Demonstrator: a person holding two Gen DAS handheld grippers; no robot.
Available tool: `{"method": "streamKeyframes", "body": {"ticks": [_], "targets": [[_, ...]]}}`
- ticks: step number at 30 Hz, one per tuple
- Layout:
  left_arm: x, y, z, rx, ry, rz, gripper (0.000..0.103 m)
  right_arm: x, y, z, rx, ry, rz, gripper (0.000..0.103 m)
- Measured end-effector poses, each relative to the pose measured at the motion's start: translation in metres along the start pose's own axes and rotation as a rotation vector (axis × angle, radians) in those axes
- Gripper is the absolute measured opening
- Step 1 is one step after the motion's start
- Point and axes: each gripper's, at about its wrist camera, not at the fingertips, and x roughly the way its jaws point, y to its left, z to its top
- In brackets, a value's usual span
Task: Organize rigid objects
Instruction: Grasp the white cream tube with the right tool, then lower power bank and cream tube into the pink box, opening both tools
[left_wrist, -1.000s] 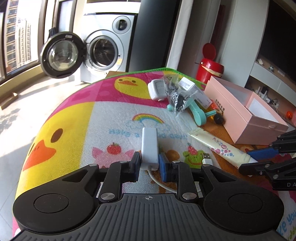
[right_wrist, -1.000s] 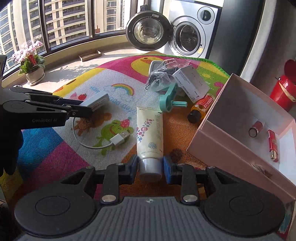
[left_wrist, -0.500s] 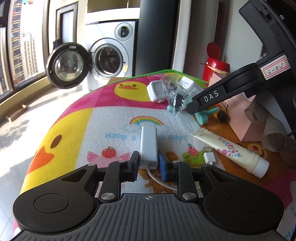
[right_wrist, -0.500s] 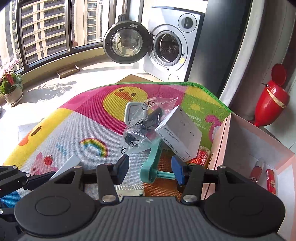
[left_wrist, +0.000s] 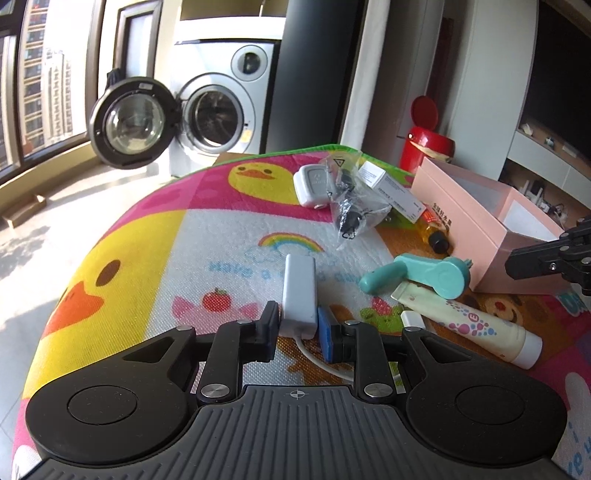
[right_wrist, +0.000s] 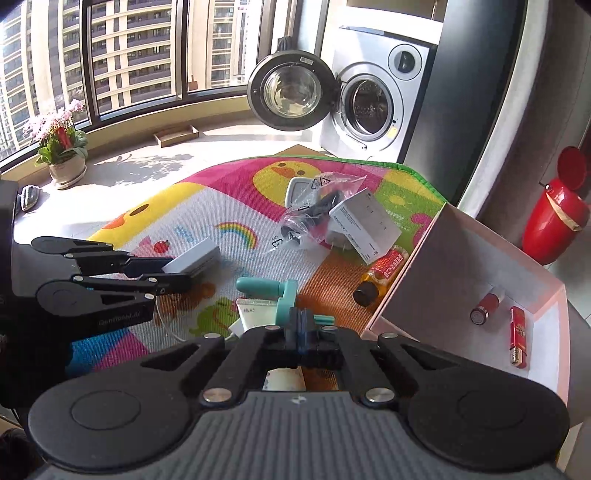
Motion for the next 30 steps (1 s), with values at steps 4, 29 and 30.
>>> {"method": "streamKeyframes", "body": {"ticks": [4,29,30], "targets": [[-0.003,-0.011,-0.003,0.048,0.01,-0.014,0.025,-0.003,-0.01,-0.021,-0.003,-0.014,-0.06,0.005],[-0.013,-0.012,-0.015,-0.003,0.012,-0.091,0.026,0.053,0.003,-0.022,0.192,0.028,0.031,0.061],[-0.013,-0.012,-0.014,-0.006,0.012,-0.093,0.026,0.046,0.003,-0.028,0.171,0.026,0.04,0.05]]}}
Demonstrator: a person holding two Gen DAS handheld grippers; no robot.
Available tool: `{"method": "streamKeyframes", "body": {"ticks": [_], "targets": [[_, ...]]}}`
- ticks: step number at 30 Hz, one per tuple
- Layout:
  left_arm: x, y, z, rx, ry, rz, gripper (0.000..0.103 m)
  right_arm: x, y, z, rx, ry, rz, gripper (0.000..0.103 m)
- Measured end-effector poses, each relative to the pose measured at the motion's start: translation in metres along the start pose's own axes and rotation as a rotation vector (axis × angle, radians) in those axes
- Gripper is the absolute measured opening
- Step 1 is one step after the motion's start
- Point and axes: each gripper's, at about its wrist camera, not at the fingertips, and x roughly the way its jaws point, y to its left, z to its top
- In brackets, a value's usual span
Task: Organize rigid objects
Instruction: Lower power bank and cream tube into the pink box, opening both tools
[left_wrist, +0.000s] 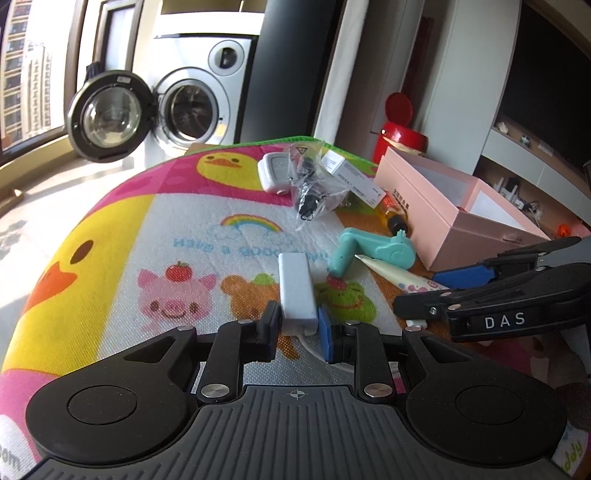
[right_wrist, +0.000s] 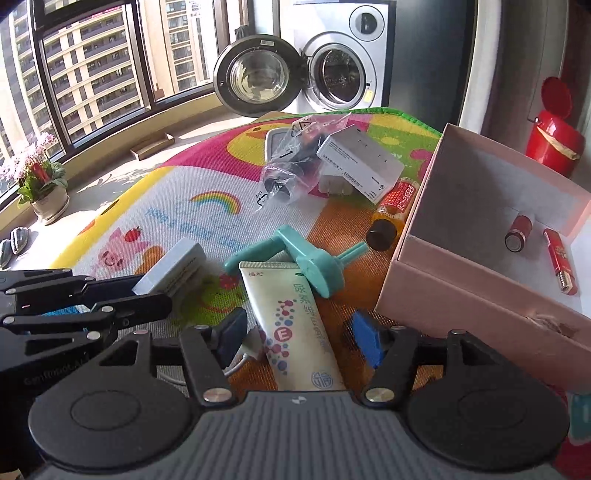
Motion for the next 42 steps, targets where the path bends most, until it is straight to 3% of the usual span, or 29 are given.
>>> {"method": "streamKeyframes", "body": {"ticks": [2,5,12,18,22,27,30,33,35,39,42], "targets": [[0.0,0.0,0.0,0.004,0.0,0.002,0.026,-0.014,-0.004,-0.012,-0.031,0.016,-0.008,0.034],[0.0,-0.004,0.001,0.026,0.0,0.006,0.025,-0.034,-0.013,-0.031,-0.036,0.026,-0.048,0.027],[-0.007,-0.034,-0.004,0.181,0.082,-0.064,0.025,-0.059,-0.029,-0.051,-0.016,0.052,-0.073,0.027],[0.007,-0.033,0.006,0.096,0.105,-0.05,0.027,-0.05,-0.027,-0.05,-0.023,0.003,-0.098,0.028],[0.011,-0.043,0.01,0.185,0.138,-0.018,0.027,-0.051,-0.017,-0.054,-0.084,-0.02,-0.128,0.027],[0.006,-0.049,0.0,0.267,0.093,-0.014,0.025,-0.061,-0.018,-0.062,-0.087,-0.017,-0.116,0.024],[-0.006,-0.058,-0.007,0.287,0.09,-0.116,0.025,-0.077,-0.025,-0.066,-0.06,-0.014,-0.089,0.024],[-0.023,-0.07,0.001,0.31,0.049,-0.18,0.024,-0.103,-0.037,-0.061,-0.036,-0.058,-0.105,0.024],[-0.037,-0.081,0.023,0.339,-0.01,-0.225,0.024,-0.131,-0.048,-0.045,-0.024,-0.129,-0.129,0.024],[-0.069,-0.119,0.097,0.45,-0.239,-0.249,0.024,-0.188,-0.069,0.004,-0.027,-0.317,-0.191,0.023],[-0.078,-0.14,0.154,0.456,-0.381,-0.267,0.024,-0.209,-0.088,0.041,-0.002,-0.398,-0.233,0.023]]}}
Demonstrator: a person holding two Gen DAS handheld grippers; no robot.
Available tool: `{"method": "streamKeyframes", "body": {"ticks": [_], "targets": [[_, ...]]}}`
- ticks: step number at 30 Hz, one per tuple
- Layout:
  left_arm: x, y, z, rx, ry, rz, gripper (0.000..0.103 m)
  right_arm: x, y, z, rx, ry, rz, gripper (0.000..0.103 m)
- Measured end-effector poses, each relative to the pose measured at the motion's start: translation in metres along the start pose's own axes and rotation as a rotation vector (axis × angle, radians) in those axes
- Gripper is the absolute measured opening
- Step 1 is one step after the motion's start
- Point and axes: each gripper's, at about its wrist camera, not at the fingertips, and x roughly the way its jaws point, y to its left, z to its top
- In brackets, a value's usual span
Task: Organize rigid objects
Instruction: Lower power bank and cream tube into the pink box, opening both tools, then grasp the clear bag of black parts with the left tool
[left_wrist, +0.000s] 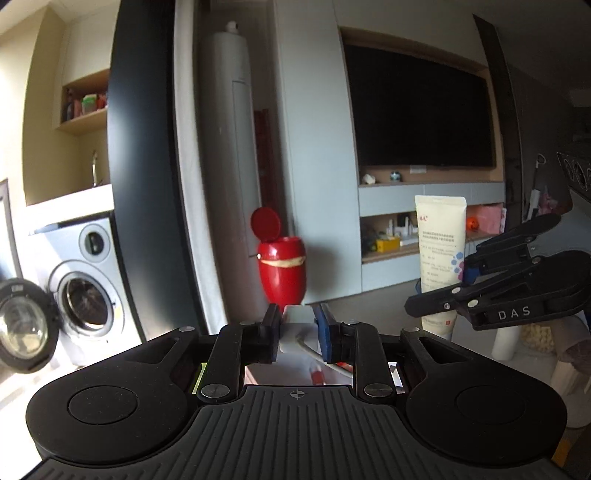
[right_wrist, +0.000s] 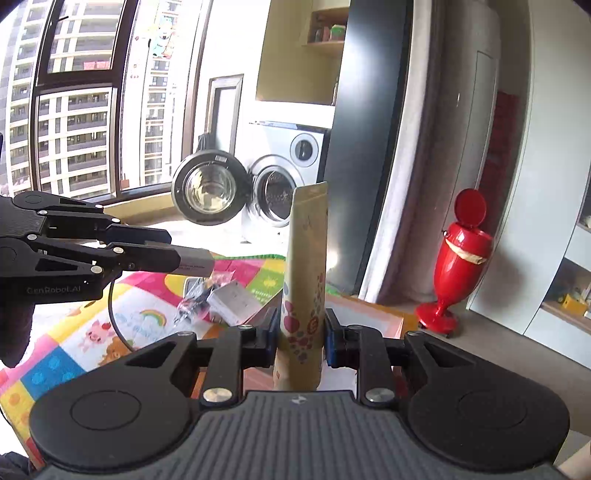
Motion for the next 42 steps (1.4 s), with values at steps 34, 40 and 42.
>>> {"method": "streamKeyframes", "body": {"ticks": [34,40,42], "targets": [[0.072,0.081,-0.16,-0.22,0.401,0.004,0.025,0.081,0.023,-0.106,0.057,0.215,0.039,0.091],[0.073,0.095,-0.152,-0.312,0.341,0.06,0.03,0.075,0.061,-0.105,-0.071,0.205,0.096,0.1],[0.075,0.119,-0.149,-0.447,0.316,0.142,0.028,0.076,0.067,-0.097,-0.069,0.195,0.116,0.1]]}}
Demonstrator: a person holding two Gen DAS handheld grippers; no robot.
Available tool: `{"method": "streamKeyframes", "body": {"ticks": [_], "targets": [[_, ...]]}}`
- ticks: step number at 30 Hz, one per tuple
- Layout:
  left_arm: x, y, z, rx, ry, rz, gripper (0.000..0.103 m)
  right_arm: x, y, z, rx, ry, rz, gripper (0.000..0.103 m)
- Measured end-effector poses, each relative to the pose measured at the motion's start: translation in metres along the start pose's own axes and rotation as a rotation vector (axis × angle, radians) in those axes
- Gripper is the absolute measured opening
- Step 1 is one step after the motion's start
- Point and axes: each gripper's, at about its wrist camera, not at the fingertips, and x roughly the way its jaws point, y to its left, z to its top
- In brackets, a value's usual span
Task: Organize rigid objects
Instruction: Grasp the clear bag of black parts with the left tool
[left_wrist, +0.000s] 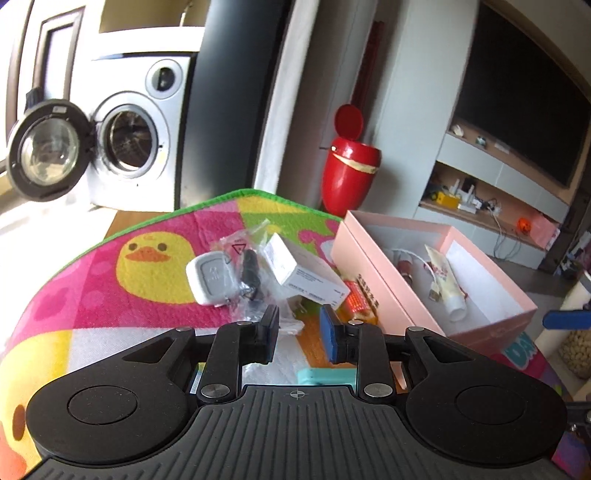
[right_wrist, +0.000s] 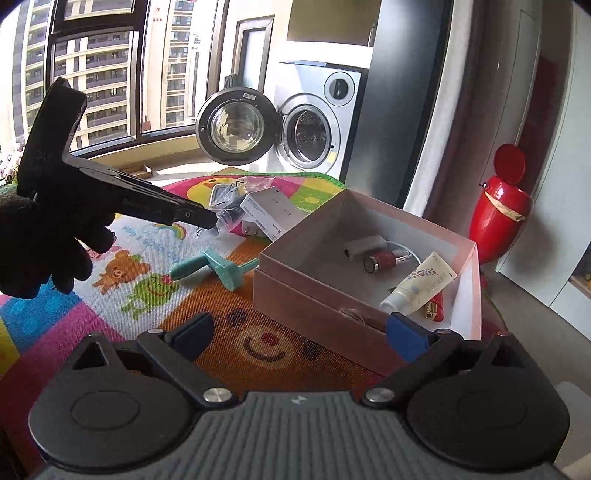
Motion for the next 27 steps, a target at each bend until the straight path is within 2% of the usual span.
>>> {"method": "streamKeyframes", "body": {"ticks": [4,8,11,13,16,17,22,27], "targets": [[0.014,0.024,0.016,-0.134,-0.008,0.119,0.027,0.009,0.004,0.017,0.022,0.005,0.034,0.1],[0.034,0.033,0.019,-0.209,0.009,0.101,0.027,0.026,0.004,0.043,0.076,-0.003,0.077,0.099],[0.05,0.025,0.016,-0.157,0.041,0.079,0.029,0.043,0.0,0.064,0.128,0.013,0.085,0.099],[0.058,0.015,0.009,-0.065,0.062,0.118,0.035,0.055,-0.005,0.078,0.164,0.027,0.081,0.099],[0.051,0.008,-0.001,0.027,0.061,0.131,0.031,0.069,-0.009,0.098,0.194,0.036,0.08,0.099],[0.045,0.008,-0.005,0.034,0.06,0.118,0.025,0.076,-0.009,0.106,0.195,0.039,0.084,0.099],[-0.004,0.017,-0.033,0.02,0.074,0.024,0.021,0.11,0.009,0.143,0.152,0.055,0.1,0.097],[-0.05,0.029,-0.059,0.025,0.077,0.021,0.02,0.16,0.043,0.166,0.139,0.132,0.164,0.095]]}}
